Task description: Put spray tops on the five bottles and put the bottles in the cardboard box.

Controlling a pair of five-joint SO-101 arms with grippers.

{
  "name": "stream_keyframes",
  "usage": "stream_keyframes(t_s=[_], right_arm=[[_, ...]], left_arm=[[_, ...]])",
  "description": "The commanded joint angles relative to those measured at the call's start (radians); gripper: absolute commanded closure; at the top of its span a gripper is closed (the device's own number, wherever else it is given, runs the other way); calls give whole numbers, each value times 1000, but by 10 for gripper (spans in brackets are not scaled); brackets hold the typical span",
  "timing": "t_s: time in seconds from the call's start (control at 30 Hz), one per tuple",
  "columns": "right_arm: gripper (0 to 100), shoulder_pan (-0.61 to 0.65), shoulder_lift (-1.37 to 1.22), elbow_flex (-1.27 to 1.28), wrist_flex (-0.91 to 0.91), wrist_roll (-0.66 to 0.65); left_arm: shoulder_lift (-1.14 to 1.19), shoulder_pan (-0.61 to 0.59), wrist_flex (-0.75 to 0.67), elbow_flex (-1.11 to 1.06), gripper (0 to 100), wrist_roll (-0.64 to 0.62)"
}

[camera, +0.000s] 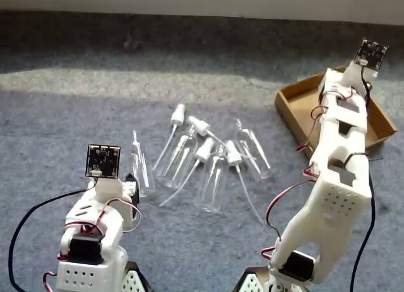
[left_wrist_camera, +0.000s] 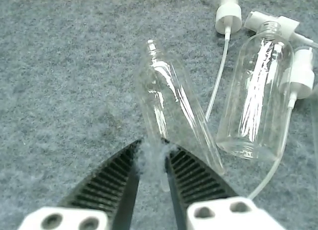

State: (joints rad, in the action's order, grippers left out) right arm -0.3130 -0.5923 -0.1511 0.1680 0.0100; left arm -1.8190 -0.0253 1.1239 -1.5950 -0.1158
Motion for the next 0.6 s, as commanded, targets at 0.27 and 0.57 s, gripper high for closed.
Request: stream_keyframes(t_s=[0.27, 0.57], right_arm=[[711, -7, 145, -10, 157, 9], [711, -5, 182, -193, 524, 9]], left_arm=[[-8, -7, -20, 7, 995, 3], [-8, -7, -20, 7, 995, 3]])
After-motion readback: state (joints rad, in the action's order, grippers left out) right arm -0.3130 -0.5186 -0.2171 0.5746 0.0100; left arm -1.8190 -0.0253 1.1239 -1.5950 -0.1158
